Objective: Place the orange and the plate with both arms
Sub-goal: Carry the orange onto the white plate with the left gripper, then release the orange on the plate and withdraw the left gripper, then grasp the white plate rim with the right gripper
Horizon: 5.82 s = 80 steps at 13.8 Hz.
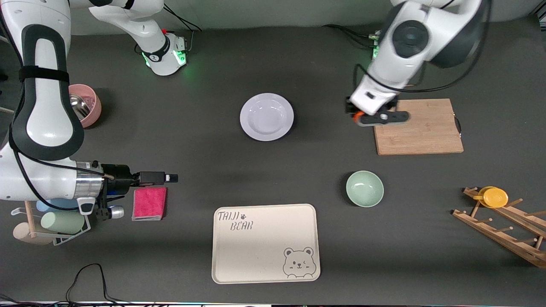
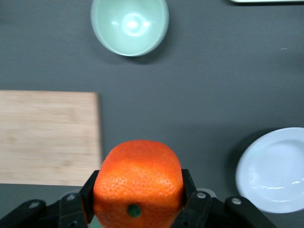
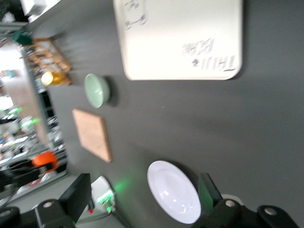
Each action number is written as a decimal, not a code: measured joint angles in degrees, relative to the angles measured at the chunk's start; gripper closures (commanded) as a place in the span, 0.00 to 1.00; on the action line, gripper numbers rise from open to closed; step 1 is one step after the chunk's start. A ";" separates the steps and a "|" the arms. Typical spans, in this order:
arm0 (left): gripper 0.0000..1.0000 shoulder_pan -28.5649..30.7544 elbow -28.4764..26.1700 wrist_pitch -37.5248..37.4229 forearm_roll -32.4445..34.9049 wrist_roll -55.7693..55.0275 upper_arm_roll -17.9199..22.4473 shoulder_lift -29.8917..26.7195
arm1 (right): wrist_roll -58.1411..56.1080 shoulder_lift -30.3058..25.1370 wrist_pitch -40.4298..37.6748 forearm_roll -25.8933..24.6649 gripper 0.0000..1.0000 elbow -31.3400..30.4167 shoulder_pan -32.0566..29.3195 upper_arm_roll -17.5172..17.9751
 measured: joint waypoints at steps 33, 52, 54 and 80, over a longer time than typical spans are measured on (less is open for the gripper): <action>0.14 -31.47 16.28 22.43 24.73 -48.21 0.60 42.43 | -41.41 3.42 -0.82 29.23 0.00 -29.33 -3.40 -0.14; 0.00 -7.81 19.69 -11.44 5.09 -17.78 -0.63 10.60 | -66.49 -4.58 -0.91 29.99 0.00 -61.30 -3.36 -1.14; 0.00 0.42 19.68 -13.86 3.57 -10.72 -0.38 7.48 | -68.49 -4.55 -0.81 30.80 0.00 -63.30 -3.30 -1.13; 0.00 8.64 22.34 -18.59 2.29 36.63 24.94 3.83 | -78.22 1.64 1.40 61.73 0.02 -64.76 17.62 -0.97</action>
